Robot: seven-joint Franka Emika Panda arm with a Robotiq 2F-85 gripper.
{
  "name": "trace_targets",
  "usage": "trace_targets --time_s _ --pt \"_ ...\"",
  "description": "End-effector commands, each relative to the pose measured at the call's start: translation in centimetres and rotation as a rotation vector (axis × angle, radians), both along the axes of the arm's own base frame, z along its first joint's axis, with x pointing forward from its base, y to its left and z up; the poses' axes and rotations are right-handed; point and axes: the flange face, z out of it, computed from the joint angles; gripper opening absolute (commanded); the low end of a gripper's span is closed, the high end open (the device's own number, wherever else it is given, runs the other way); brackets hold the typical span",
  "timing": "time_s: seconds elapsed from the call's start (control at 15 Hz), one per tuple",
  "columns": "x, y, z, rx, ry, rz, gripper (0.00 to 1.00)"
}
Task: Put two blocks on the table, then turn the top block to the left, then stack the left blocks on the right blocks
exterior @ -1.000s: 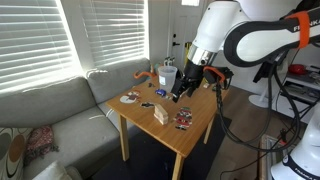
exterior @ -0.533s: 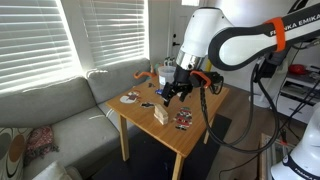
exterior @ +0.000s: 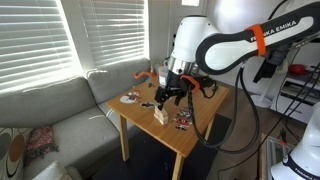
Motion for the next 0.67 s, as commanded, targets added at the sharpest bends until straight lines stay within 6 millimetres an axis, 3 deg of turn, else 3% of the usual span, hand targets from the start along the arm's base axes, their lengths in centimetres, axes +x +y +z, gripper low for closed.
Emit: trace_targets --time_s 0.0,0.13,0.2,0.27,0.47,0.6 --pt "1.3 0.5 -0.4 -0.005 0.009 -0.027 1.0" --pt "1.7 0.5 -0.6 0.002 0.014 -0.031 0.92" --pt "1.9 0.5 -0.8 0.001 0.021 -0.035 0.78" --pt "1.9 0.4 -1.0 -0.002 0.034 -0.041 0.74" --pt "2.2 0.5 -1.5 0.003 0.047 -0.049 0.95" --pt "2.4 0.6 -1.8 0.003 0.054 -0.05 0.96"
